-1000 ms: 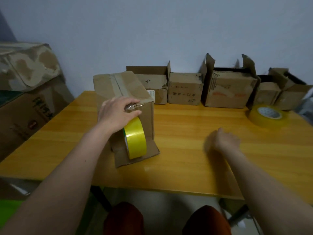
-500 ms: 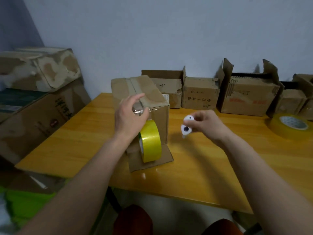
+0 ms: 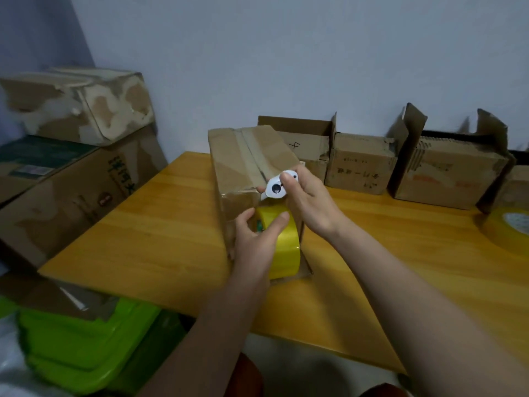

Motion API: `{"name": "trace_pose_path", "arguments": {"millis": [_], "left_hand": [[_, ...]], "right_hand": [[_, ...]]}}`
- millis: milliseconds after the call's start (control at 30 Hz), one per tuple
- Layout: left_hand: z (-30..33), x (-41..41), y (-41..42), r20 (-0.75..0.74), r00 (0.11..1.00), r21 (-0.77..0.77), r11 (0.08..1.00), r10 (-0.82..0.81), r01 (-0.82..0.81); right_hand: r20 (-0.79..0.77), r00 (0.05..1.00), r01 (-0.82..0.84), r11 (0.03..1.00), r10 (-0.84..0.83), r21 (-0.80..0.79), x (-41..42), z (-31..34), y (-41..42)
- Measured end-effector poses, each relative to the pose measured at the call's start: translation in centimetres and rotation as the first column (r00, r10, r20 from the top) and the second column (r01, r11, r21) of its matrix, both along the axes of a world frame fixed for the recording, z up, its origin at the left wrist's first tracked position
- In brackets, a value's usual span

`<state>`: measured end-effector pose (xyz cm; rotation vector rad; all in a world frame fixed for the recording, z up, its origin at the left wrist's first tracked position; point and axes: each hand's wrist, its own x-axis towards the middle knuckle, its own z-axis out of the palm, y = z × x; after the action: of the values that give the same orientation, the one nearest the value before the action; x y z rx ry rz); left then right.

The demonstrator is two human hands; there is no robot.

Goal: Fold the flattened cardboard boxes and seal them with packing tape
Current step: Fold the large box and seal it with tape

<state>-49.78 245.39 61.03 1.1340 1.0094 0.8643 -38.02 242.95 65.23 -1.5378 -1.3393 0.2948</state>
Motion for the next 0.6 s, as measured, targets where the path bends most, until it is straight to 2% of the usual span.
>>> {"name": "trace_pose_path", "arguments": {"millis": [67,233,433,533,600], "left_hand": [[-0.5,-0.4,0.5,0.017,0.999,-0.010,0.999,-0.038,0.038],[-2.4,-0.5,0.3,0.014,0.998,-0.193,0.979,-0.064,0.066],[-2.6,-0.2,1.3,-0.112,0.989,-0.019,0.995,0.098,-0.101],[-2.1,-0.2,1.4,-0.021,0.998,-0.016,0.998,0.057,-0.057],[-1.7,-0.4,1.6,0.036,0.998,-0.006,0.999,0.048,-0.048]], "right_hand": [[0.018,1.000,-0.009,1.000,0.009,0.000,0.0,-0.1,-0.2],[0.025,1.000,-0.005,1.000,0.006,-0.017,-0.3,0.1,-0.2],[0.000,0.999,-0.048,0.999,0.048,-0.027,-0.2,-0.1,0.3],[-0.013,0.998,-0.055,0.998,0.055,0.028,-0.3,0.0,0.3],[-0.003,1.000,-0.014,0.991,0.015,0.131,-0.6,0.4,-0.1]]}}
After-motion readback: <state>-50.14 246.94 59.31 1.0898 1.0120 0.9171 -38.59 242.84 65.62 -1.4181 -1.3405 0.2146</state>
